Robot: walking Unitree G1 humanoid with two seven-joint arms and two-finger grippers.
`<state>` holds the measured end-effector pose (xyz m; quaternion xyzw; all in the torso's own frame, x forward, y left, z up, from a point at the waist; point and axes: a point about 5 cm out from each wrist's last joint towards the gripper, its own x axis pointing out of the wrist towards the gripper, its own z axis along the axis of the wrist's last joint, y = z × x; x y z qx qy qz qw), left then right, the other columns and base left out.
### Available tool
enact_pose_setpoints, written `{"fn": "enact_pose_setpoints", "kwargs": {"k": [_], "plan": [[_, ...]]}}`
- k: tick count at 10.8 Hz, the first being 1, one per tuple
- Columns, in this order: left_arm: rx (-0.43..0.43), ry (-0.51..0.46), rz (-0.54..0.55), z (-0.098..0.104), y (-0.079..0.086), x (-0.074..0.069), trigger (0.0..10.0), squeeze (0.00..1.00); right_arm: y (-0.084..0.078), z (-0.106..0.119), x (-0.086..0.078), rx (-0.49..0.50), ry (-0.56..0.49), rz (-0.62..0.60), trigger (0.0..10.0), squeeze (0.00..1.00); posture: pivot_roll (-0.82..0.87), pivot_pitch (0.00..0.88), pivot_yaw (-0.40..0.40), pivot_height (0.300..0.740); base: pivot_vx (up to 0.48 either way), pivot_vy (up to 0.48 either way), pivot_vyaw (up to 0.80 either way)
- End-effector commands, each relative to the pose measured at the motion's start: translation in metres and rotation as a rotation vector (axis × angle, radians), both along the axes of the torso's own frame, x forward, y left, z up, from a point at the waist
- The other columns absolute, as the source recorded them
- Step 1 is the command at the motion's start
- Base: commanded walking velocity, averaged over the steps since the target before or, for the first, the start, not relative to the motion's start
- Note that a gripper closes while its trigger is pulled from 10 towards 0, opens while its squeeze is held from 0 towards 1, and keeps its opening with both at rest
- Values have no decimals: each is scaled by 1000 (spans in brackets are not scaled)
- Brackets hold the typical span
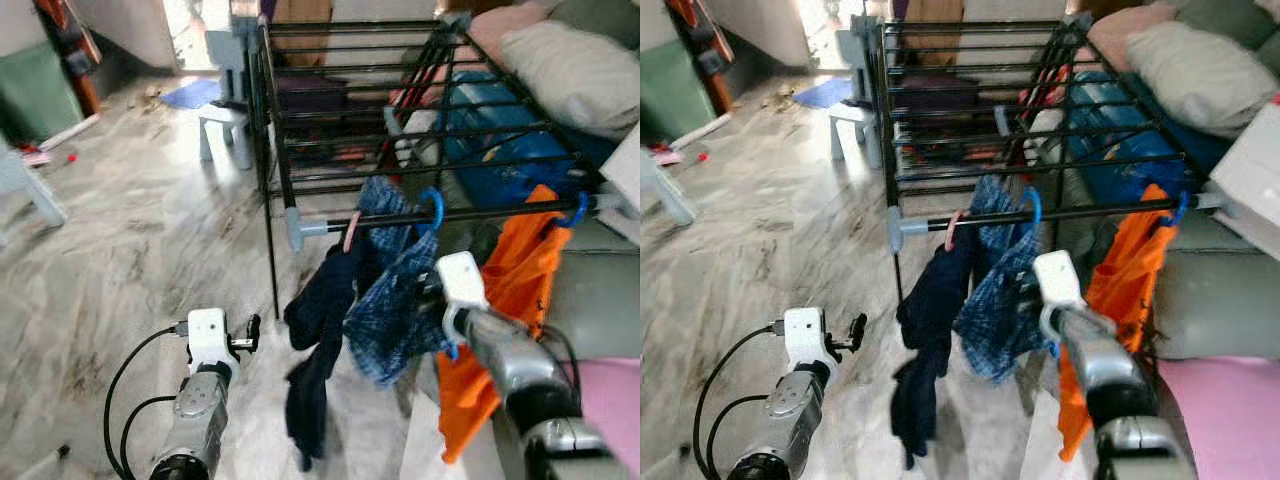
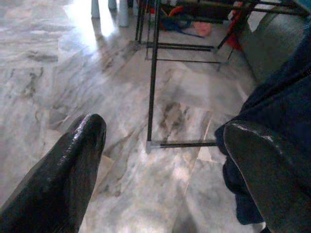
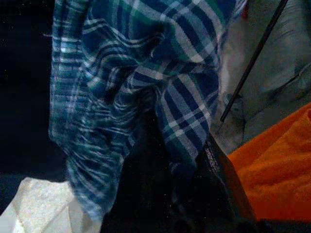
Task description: Hang hanger
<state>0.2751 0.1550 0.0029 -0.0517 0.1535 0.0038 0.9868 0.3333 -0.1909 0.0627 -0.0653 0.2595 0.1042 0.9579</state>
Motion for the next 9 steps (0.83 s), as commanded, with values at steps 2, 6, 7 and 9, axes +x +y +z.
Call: {"fn": "enact_pose_setpoints", "kwargs": {"k": [2,6,7,9], "plan": [[22,-2,-16,3,3,-1,10000,0,-5,19,19,40,-19,-36,10000,0,-13,18,-26,740,0,0,0],[35,5,-19,3,8,-6,10000,0,-27,5,13,59,73,-169,10000,0,16,25,-27,740,0,0,0],[38,13,-20,2,8,-7,10000,0,-28,1,10,67,90,-163,10000,0,13,26,-21,740,0,0,0],[41,18,-30,2,6,-6,10000,0,-30,-9,3,76,127,-156,10000,1000,9,29,-16,740,0,0,0]]}}
